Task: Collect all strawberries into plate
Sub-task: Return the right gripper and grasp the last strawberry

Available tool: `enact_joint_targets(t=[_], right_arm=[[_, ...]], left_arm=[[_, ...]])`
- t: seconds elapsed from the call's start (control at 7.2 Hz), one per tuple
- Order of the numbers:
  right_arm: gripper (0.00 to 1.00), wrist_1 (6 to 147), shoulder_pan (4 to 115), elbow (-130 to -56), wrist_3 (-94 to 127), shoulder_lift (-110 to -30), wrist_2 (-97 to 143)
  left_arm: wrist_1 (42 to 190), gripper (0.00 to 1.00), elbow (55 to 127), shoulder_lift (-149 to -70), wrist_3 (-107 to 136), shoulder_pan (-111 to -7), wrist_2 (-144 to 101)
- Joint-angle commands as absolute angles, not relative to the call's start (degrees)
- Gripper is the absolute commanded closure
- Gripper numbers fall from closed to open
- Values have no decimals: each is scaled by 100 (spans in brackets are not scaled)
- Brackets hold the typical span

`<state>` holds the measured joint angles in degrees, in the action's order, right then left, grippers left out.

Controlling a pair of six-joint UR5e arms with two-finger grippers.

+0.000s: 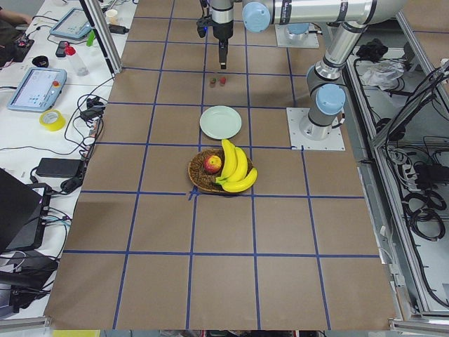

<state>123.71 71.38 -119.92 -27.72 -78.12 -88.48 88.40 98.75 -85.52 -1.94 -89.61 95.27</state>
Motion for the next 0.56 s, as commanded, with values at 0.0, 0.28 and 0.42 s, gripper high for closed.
enact_joint_targets(t=[0.0, 0.28, 0.42], right_arm=[[11, 12811, 7040, -12443, -2813, -7752, -8772], [36, 13085, 7049, -12638, -2751, -7673, -8797], [64, 13122, 7049, -12595, -2734, -7682, -8833]], left_arm=[[8833, 0, 9879, -8543, -193, -8965, 9527], [8816, 0, 9879, -8552, -193, -8956, 9527], [8737, 0, 9879, -8552, -193, -8956, 9527]])
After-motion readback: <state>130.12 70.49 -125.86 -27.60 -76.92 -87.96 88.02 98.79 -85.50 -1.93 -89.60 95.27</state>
